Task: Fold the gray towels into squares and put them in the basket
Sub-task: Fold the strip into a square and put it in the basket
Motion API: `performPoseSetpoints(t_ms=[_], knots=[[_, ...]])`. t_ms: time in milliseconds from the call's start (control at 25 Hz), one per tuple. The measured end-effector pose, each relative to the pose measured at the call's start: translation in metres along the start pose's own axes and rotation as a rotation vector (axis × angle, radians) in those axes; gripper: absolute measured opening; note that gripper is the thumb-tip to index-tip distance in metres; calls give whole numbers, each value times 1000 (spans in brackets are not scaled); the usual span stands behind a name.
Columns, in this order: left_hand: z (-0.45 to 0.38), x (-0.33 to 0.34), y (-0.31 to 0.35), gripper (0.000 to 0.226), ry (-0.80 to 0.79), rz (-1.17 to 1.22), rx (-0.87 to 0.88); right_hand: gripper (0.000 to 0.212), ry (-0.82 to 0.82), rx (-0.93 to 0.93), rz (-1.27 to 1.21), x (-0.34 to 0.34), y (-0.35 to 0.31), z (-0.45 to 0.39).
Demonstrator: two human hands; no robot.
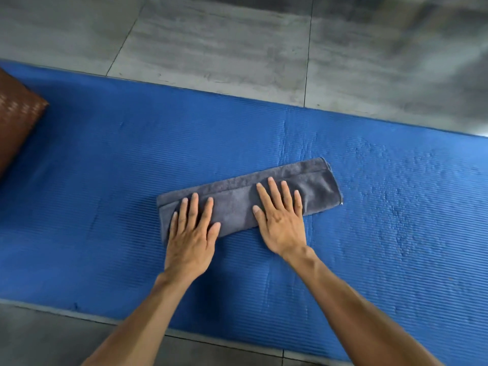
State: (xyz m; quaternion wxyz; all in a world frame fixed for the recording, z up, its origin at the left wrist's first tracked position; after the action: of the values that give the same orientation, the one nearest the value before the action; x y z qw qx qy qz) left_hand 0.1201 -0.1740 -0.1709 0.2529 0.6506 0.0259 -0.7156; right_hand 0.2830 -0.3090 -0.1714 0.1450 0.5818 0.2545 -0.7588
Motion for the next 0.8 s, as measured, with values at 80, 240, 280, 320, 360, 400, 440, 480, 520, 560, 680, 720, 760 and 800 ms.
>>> performPoseSetpoints(t_ms=[80, 240, 280, 320, 360, 400, 440, 480, 520, 560, 680, 720, 760, 800], knots=[[-1, -6, -17, 69, -4, -11, -49, 64, 20, 68, 67, -10, 27, -22], [-15, -19, -36, 59, -44, -8, -189, 60, 9, 278, 61, -40, 80, -56], [-20, -25, -41, 58, -72, -15, -211, 63, 25, 359, -33, -48, 89, -57], [-25, -31, -47, 58, -81, -28, -215, 66, 51, 445, -153, -54, 99, -54], [-32, -38, -54, 57, -69, -31, -205, 67, 61, 522, -277, -60, 110, -49], [-39, -47, -61, 57, -55, -2, -191, 64, 33, 601, -406, -63, 118, -43], [-45, -55, -67, 54, -46, 67, -185, 53, -18, 686, -548, -63, 124, -38], [-50, -63, -71, 50, -52, 153, -184, 40, -75, 751, -687, -62, 129, -35], [-51, -67, -71, 45, -78, 221, -187, 28, -118, 785, -801, -62, 131, -33], [-50, -69, -70, 40, -117, 255, -195, 21, -147, 790, -886, -64, 129, -33], [-40, -72, -66, 21, -158, 403, -285, 26, -197, 689, -1068, -84, 115, -51], [-36, -71, -62, 18, -144, 532, -330, 28, -177, 631, -1087, -97, 109, -64], [-33, -69, -57, 20, -138, 690, -357, 27, -111, 586, -1090, -113, 104, -79], [-29, -67, -50, 27, -131, 851, -361, 24, -17, 564, -1117, -130, 100, -96]])
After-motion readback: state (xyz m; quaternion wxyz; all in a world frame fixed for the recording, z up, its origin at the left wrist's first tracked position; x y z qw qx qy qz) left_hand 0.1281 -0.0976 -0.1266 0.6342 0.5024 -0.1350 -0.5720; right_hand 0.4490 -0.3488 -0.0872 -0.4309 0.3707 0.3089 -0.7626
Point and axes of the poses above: each hand's wrist, its own z-axis away from the middle knuckle, its own x-axis out of the palm, y = z × x, the point moved 4 cm from there along -z, towards the middle knuckle, and after that the axes turned 15 degrees about x, right-handed, at the moved point
